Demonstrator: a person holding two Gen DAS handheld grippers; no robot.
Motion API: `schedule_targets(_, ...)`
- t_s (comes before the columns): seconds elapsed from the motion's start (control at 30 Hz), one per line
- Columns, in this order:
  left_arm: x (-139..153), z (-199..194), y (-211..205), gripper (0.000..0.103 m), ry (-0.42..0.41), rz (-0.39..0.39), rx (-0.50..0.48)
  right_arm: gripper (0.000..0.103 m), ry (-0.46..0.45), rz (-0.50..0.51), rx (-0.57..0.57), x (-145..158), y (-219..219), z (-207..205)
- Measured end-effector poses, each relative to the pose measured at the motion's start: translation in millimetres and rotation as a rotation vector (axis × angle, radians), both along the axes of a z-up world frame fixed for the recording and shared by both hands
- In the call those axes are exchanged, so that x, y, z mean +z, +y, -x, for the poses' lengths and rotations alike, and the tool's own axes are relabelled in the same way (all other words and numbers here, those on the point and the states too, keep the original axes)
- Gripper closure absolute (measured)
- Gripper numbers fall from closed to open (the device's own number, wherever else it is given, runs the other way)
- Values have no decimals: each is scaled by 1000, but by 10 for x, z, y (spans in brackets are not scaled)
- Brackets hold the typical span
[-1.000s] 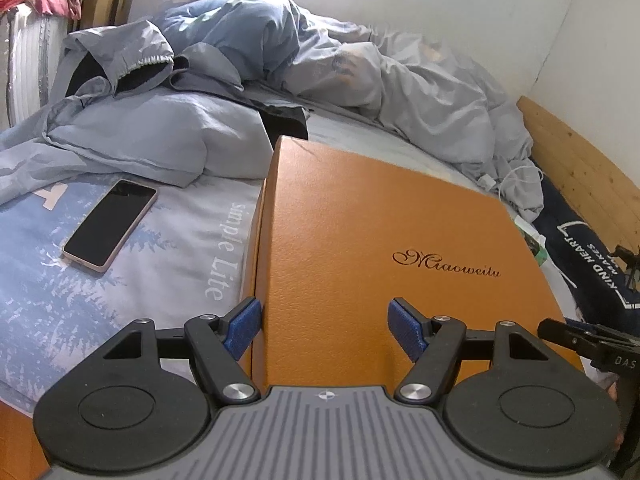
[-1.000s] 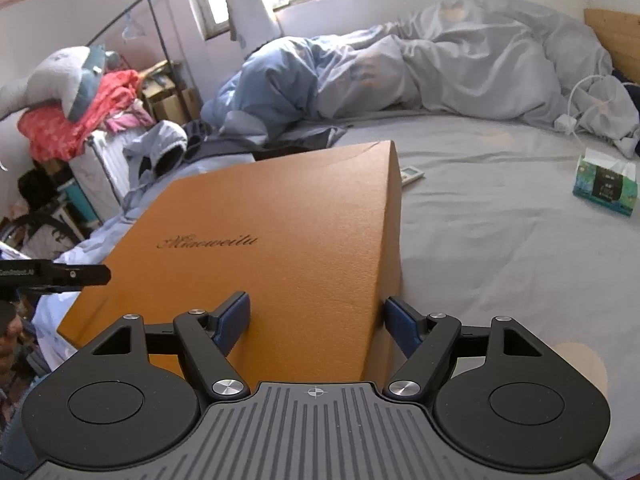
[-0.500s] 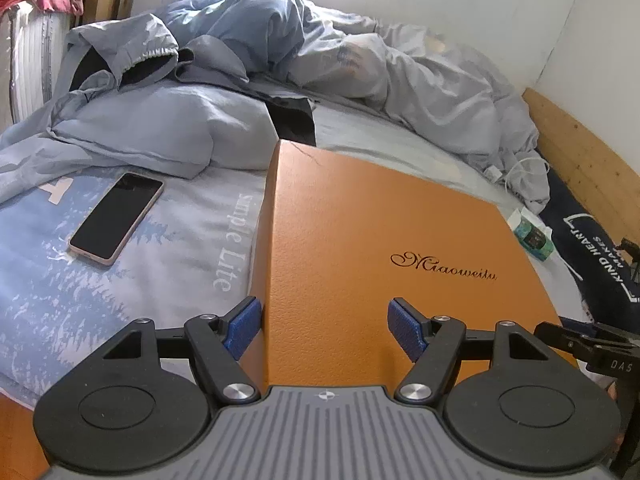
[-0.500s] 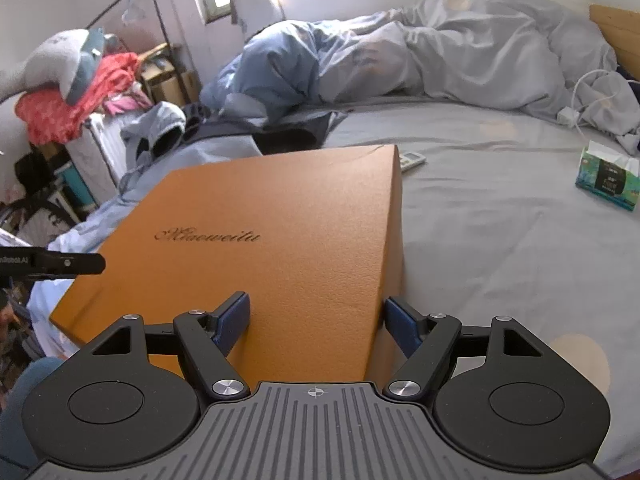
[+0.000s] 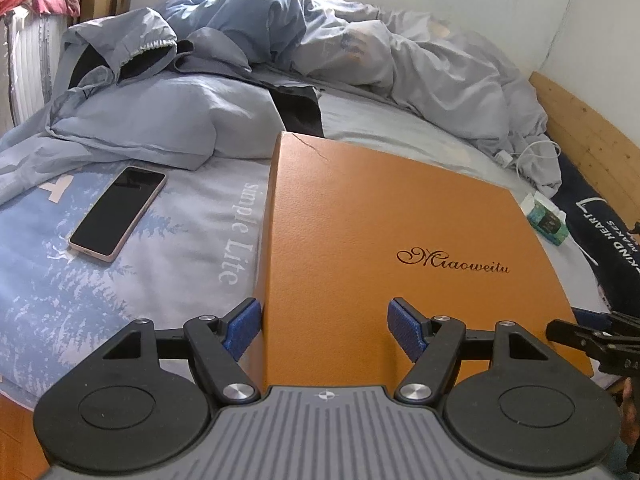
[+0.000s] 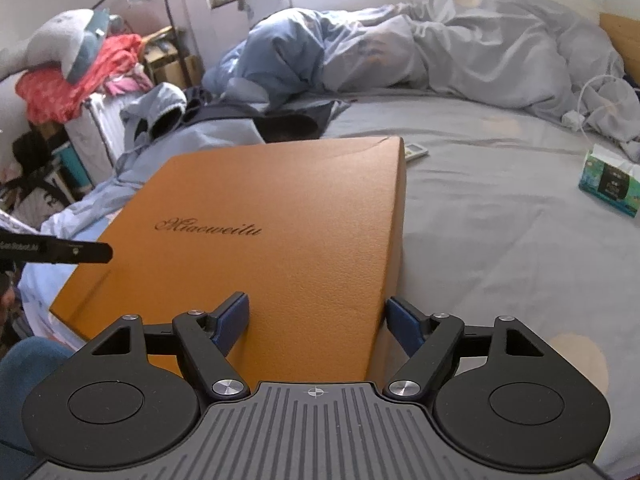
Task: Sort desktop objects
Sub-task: 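Press the lid flat on the box and open both grippers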
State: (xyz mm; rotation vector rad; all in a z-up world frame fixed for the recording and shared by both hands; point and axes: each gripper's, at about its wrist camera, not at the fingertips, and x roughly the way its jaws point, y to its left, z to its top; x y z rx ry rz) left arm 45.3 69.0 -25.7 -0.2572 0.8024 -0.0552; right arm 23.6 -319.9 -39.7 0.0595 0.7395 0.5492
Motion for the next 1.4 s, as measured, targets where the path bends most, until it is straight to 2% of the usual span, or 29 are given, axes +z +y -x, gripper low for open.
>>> schedule_targets(0.13,-37,-36,24,27,2,9,5,21,-11,6,6,-7,10,12)
schedule_targets(0.3,-10,-39,23,25,-24,9,9,11,-32,7,10,1,6,36)
schedule_targets(0.47,54,4,-42,25,-80,-21,0,9,-54,8,14,9,3,60)
schedule_targets(0.67,79,14,-192,25,-131,-66,-65,9,-83,19,36,10,36,103)
schedule_targets(0.9,-20,-77,-342,25,-132,-113,-135,9,-137,122,133,-56,253,238)
schedule_targets(1.17,-146,-123,-435,25,-129,-202,-206,8,-115,163,161,-143,359,281)
schedule_targets(1.27,-159,-124,-463,25,-129,-235,-229,4,-101,161,164,-167,355,273)
schedule_targets(1.4,-151,-123,-464,25,-121,-239,-239,1,-92,166,178,-187,360,262)
